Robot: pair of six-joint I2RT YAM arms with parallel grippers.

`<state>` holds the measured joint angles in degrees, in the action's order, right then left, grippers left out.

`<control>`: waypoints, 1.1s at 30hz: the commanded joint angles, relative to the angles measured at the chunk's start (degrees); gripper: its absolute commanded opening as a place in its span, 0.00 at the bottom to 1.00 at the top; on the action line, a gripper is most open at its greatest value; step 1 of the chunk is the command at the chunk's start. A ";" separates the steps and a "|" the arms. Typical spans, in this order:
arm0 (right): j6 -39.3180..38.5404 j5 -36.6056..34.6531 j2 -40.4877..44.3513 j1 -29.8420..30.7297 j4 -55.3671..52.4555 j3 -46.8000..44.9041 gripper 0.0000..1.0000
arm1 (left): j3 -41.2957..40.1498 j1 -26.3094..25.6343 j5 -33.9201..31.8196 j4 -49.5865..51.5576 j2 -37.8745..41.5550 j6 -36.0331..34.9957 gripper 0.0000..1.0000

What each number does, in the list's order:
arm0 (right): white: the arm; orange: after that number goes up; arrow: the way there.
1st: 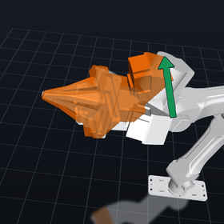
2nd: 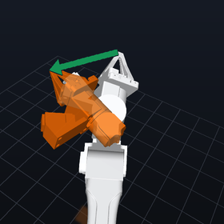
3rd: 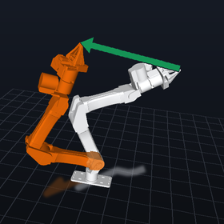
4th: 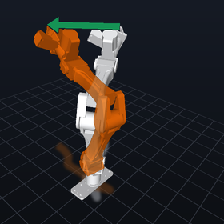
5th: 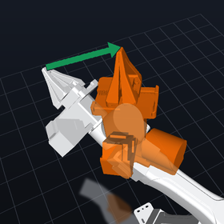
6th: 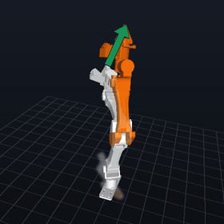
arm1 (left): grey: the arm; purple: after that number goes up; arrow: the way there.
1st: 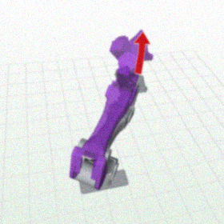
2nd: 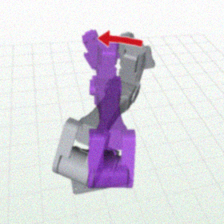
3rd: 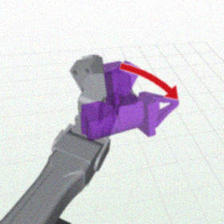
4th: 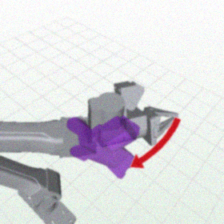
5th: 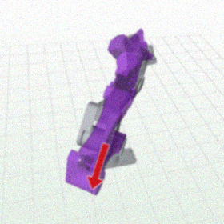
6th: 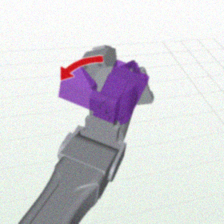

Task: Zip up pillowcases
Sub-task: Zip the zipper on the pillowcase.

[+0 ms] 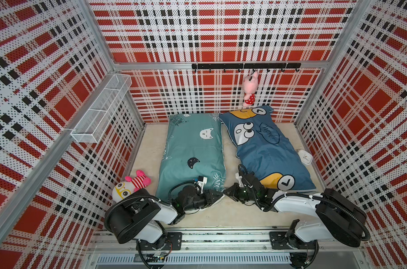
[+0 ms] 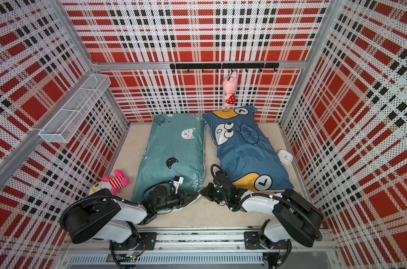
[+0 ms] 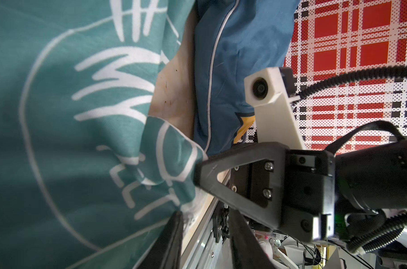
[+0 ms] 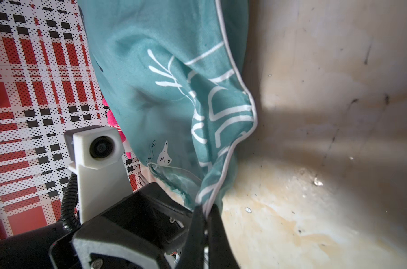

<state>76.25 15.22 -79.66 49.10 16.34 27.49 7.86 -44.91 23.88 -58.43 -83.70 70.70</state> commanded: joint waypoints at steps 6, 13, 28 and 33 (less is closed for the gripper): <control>-0.27 -0.02 0.64 -0.30 -0.15 0.03 0.00 | 0.50 0.52 1.26 -1.42 -0.55 -0.68 0.30; -0.31 0.07 0.91 -0.23 0.05 -0.08 0.00 | 0.67 0.52 1.17 -1.08 -1.42 -0.94 0.23; -0.57 -0.19 2.36 -0.23 -0.72 -0.27 0.00 | 1.37 0.52 0.91 -0.51 -2.67 -1.17 0.08; -1.63 -1.18 3.58 -0.23 -2.58 0.35 0.00 | 1.68 0.86 0.40 1.47 -1.37 -2.35 0.00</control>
<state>75.55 15.20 -77.93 49.06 15.05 27.49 8.54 -44.51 24.18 -57.91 -85.86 69.97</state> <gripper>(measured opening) 0.051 0.046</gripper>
